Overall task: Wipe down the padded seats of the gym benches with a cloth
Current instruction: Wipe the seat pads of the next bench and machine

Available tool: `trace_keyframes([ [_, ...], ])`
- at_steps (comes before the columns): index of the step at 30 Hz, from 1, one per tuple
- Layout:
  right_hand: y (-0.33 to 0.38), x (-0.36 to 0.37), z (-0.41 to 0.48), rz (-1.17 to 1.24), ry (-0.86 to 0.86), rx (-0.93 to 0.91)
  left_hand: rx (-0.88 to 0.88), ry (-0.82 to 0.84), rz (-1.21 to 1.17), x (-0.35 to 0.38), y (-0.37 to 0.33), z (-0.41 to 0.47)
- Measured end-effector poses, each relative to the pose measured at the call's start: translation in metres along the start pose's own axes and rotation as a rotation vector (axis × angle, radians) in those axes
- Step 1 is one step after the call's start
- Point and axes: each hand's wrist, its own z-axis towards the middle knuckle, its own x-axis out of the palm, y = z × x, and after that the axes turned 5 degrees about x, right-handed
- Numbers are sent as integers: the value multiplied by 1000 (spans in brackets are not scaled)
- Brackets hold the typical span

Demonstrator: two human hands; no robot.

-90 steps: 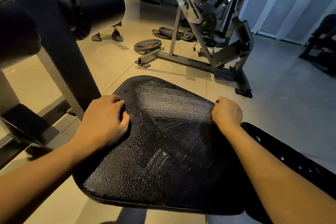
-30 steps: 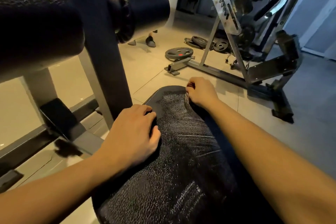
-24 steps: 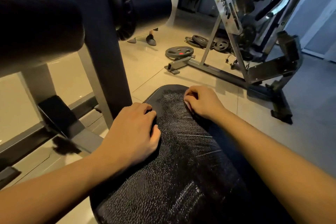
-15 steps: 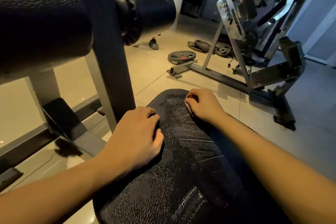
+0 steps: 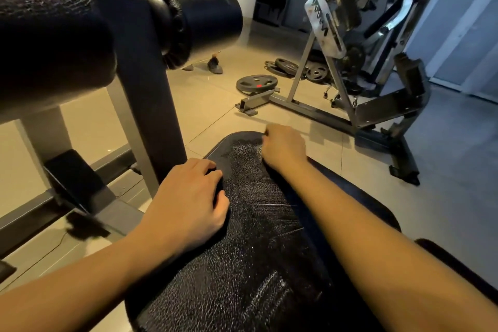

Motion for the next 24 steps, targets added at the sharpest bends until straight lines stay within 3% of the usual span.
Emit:
trace_keyframes([
  [3, 31, 4, -26, 129, 18, -244, -8, -13, -7, -1, 2, -2],
  [5, 23, 3, -26, 132, 10, -254, -5, -14, -31, -1, 3, 0],
  [12, -90, -17, -24, -77, -77, 280, -9, -7, -29, -1, 3, 0],
  [15, -93, -19, -29, -84, -112, 404, -8, -5, 0, 2, 2, 1],
  [18, -31, -7, -24, -54, -78, 295, -4, 2, 5, 2, 4, 2],
  [21, 39, 0, -27, 31, 3, 23, -5, 23, 8, -3, 4, 2],
  [24, 46, -1, -37, -4, 16, -73, 1, 28, 20, -4, 4, 2],
])
